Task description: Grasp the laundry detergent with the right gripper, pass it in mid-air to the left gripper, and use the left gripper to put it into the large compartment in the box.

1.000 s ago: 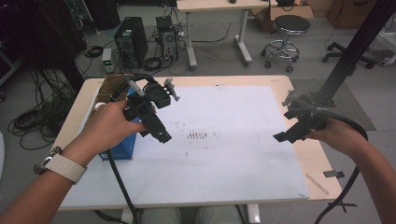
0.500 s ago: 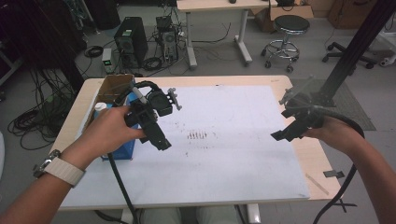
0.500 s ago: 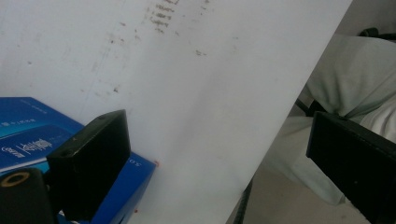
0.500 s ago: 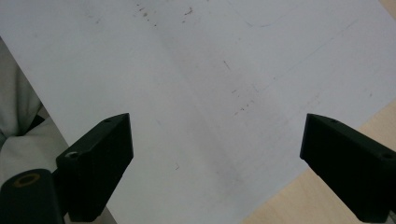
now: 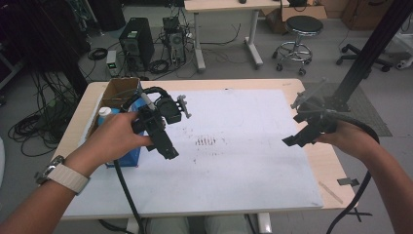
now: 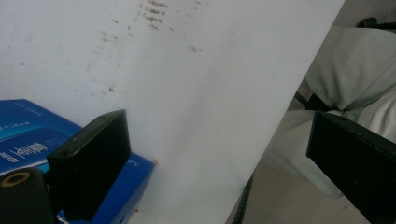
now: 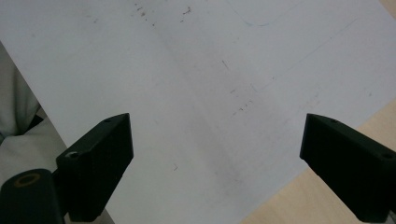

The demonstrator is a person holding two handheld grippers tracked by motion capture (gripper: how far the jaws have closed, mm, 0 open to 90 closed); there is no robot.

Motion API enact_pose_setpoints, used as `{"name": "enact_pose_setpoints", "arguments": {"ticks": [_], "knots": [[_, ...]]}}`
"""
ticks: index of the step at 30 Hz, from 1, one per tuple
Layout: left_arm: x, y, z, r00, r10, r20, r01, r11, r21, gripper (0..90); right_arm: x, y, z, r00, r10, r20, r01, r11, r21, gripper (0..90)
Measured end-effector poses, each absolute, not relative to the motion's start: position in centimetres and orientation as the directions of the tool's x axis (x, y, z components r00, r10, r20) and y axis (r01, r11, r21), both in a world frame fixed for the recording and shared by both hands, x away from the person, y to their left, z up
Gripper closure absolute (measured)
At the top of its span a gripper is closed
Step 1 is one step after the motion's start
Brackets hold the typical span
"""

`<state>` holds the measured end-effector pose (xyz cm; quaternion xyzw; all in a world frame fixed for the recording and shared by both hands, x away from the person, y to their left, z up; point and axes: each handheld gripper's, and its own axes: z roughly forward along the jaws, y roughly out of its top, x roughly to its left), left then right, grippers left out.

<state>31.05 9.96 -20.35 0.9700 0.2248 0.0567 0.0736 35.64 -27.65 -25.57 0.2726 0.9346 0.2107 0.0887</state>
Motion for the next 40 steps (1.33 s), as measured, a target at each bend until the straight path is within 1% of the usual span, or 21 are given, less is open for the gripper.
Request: {"name": "enact_pose_setpoints", "arguments": {"ticks": [17, 40], "knots": [[31.33, 9.29, -20.32, 0.897, 0.435, 0.073, 0.42, -0.893, 0.161, 6.9, 35.61, -28.19, -25.58, -0.832, 0.552, -0.048, 0.477, 0.757, 0.447, 9.2], [31.59, 9.56, -20.4, 0.895, 0.442, 0.063, 0.428, -0.89, 0.158, 6.9, 35.42, -28.29, -25.61, -0.831, 0.554, -0.047, 0.478, 0.756, 0.447, 9.3]]}}
